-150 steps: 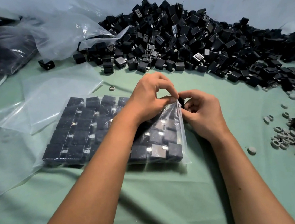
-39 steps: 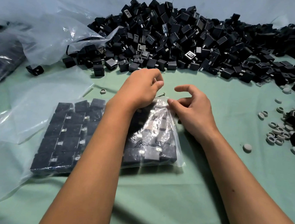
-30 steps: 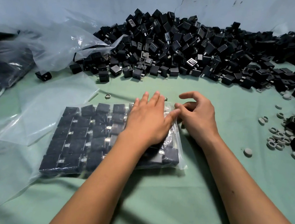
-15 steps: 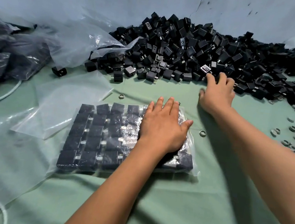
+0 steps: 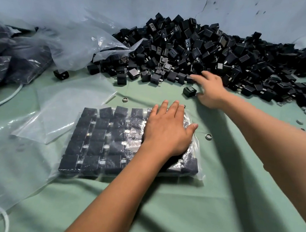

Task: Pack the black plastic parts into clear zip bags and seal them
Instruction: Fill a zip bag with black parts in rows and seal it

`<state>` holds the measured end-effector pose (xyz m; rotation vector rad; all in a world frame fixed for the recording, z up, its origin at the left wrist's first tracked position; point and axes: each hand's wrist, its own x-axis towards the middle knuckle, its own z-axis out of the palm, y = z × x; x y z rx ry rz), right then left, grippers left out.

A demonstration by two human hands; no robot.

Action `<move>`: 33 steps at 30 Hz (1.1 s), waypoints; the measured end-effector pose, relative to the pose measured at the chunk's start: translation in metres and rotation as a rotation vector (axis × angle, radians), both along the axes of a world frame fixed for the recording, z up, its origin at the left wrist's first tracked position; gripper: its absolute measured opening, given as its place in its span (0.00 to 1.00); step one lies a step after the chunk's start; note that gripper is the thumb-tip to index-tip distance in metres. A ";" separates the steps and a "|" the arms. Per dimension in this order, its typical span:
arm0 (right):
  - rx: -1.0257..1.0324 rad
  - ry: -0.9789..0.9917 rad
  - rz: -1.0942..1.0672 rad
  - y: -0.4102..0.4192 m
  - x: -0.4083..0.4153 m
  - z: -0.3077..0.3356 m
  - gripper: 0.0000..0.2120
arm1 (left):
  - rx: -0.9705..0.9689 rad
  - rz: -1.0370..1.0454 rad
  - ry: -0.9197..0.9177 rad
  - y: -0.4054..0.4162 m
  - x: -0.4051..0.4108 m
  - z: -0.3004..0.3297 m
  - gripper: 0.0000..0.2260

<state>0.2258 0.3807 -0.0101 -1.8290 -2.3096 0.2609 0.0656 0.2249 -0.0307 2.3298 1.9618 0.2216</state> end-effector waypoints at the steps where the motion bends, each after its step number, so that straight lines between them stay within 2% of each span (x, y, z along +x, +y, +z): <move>1: -0.052 -0.010 0.051 0.001 -0.005 0.000 0.32 | -0.002 0.001 0.001 0.000 0.000 0.000 0.34; 8: 0.117 0.093 0.135 -0.032 -0.025 -0.011 0.22 | -0.007 0.005 -0.007 -0.001 0.000 0.000 0.34; 10: 0.108 0.139 0.074 -0.047 -0.021 -0.013 0.22 | -0.007 0.002 -0.010 -0.001 0.000 0.001 0.34; 12: 0.132 0.219 -0.073 -0.066 -0.011 -0.016 0.21 | -0.010 -0.003 -0.019 -0.001 0.000 0.002 0.34; 16: 0.302 0.316 -0.366 -0.106 0.007 -0.024 0.22 | -0.011 0.002 -0.052 -0.001 -0.001 0.001 0.34; 19: 0.305 0.298 -0.327 -0.127 0.010 -0.028 0.25 | -0.013 0.008 -0.103 -0.001 -0.001 0.005 0.32; 21: 0.289 0.370 -0.269 -0.132 0.010 -0.027 0.27 | -0.014 -0.003 -0.204 0.001 -0.002 0.010 0.26; 24: 0.233 0.410 -0.208 -0.131 0.007 -0.027 0.19 | -0.019 -0.048 -0.376 0.010 -0.012 0.024 0.16; 25: 0.224 0.388 -0.210 -0.130 0.007 -0.027 0.16 | -0.039 -0.082 -0.360 0.015 -0.014 0.028 0.16; 28: 0.260 0.410 -0.218 -0.128 0.011 -0.026 0.08 | -0.131 -0.209 -0.285 0.026 -0.014 0.040 0.25; 29: 0.267 0.451 -0.176 -0.130 0.012 -0.025 0.10 | -0.156 -0.240 -0.291 0.029 -0.013 0.044 0.27; 31: 0.237 0.520 -0.069 -0.133 0.013 -0.023 0.21 | -0.206 -0.283 -0.290 0.035 -0.013 0.049 0.31; 33: 0.232 0.452 -0.058 -0.133 0.012 -0.025 0.27 | -0.251 -0.308 -0.256 0.040 -0.014 0.052 0.31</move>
